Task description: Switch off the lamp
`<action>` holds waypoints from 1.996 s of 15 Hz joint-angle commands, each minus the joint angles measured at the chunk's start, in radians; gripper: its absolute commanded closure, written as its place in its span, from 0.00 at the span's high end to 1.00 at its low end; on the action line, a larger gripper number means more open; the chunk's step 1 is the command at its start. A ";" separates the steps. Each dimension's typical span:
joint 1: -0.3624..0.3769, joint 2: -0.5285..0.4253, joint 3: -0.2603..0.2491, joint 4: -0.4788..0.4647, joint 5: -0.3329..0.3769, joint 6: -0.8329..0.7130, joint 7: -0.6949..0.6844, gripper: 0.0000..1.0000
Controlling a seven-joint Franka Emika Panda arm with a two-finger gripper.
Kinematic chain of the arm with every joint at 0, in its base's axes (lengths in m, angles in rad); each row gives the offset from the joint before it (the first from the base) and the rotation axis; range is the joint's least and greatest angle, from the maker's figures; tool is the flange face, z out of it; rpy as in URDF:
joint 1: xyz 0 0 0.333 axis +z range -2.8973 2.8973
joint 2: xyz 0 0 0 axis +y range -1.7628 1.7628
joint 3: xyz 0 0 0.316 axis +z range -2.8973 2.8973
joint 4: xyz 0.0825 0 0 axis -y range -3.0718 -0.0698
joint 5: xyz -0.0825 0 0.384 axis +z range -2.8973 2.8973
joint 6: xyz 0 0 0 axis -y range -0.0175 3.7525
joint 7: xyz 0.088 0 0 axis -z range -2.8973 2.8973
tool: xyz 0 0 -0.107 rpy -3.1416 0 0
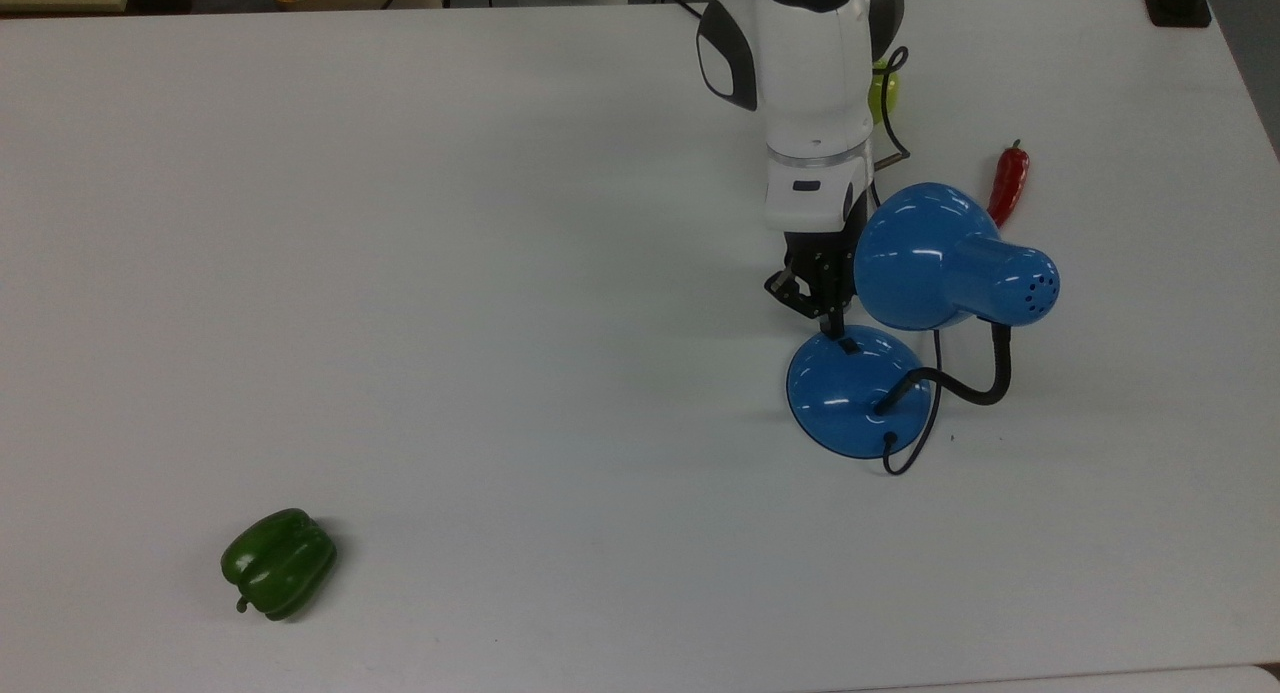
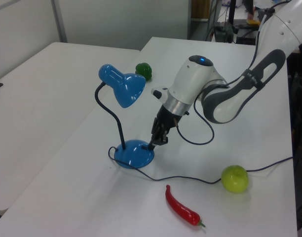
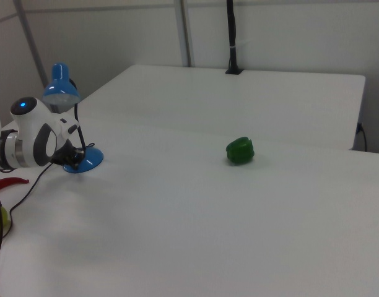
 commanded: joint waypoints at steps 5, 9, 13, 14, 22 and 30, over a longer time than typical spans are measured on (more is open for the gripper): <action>-0.011 -0.236 -0.001 -0.080 0.002 -0.541 0.100 0.77; -0.032 -0.371 -0.003 -0.056 0.016 -0.873 0.104 1.00; -0.089 -0.477 -0.013 0.003 0.042 -1.092 0.104 1.00; -0.103 -0.507 -0.018 0.004 0.046 -1.118 0.104 1.00; -0.113 -0.549 -0.226 0.210 0.141 -1.304 0.093 1.00; -0.195 -0.497 -0.205 0.225 0.178 -1.120 -0.017 1.00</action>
